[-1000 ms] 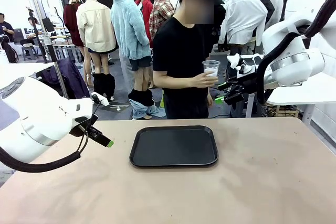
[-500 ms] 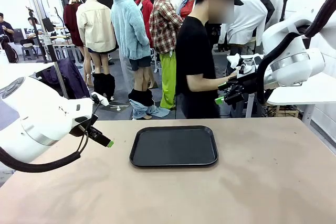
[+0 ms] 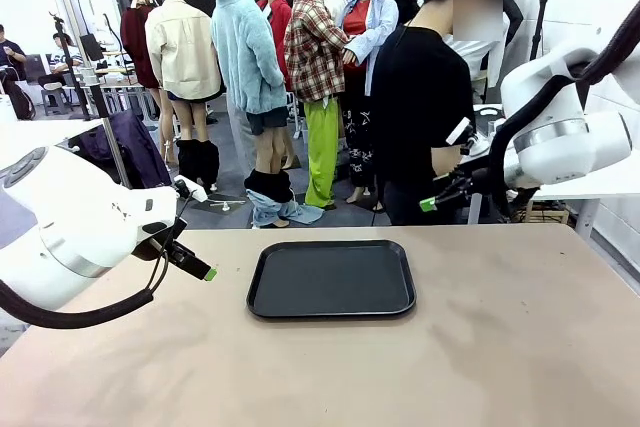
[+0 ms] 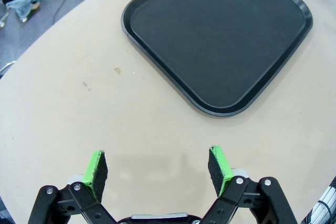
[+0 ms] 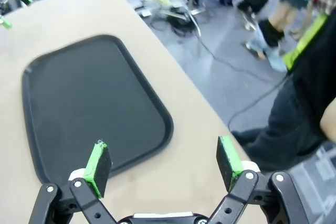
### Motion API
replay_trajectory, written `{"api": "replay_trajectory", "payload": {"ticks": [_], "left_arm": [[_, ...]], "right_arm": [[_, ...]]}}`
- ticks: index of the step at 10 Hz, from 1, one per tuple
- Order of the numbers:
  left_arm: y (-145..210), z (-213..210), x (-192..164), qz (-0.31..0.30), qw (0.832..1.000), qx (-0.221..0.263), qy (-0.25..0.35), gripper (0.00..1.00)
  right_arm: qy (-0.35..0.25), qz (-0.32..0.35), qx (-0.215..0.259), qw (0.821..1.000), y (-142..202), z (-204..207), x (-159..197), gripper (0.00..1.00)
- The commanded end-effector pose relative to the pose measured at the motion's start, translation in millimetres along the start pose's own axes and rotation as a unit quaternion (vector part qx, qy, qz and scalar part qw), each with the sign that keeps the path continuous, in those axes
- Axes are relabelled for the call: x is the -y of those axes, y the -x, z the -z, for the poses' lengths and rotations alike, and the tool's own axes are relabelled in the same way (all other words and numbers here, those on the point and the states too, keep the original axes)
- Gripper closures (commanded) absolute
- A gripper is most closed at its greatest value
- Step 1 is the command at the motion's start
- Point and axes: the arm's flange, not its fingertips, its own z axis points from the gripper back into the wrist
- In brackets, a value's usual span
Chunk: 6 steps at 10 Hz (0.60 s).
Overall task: Pour the drink into the iced cup.
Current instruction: Open the gripper to release the iced cup you were holding.
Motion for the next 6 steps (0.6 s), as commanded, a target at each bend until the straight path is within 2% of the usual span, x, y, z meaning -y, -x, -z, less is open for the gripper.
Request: {"api": "replay_trajectory", "payload": {"ticks": [1, 2, 4, 6], "left_arm": [[0, -1, 0, 0.004, 1.0, 0.002, -0.005, 0.0], [0, -1, 0, 0.004, 1.0, 0.002, -0.005, 0.0], [0, -1, 0, 0.004, 1.0, 0.002, -0.005, 0.0], [0, -1, 0, 0.004, 1.0, 0.002, -0.005, 0.0]], "right_arm": [[0.064, 0.032, -0.057, 0.996, 1, -10, -45, 0.0], [0.111, 0.046, -0.062, 0.991, 8, -19, -57, 0.0], [0.145, 0.06, -0.067, 0.985, 28, -37, -70, 0.0], [0.12, 0.066, -0.041, 0.99, 40, -48, -69, 0.0]]}}
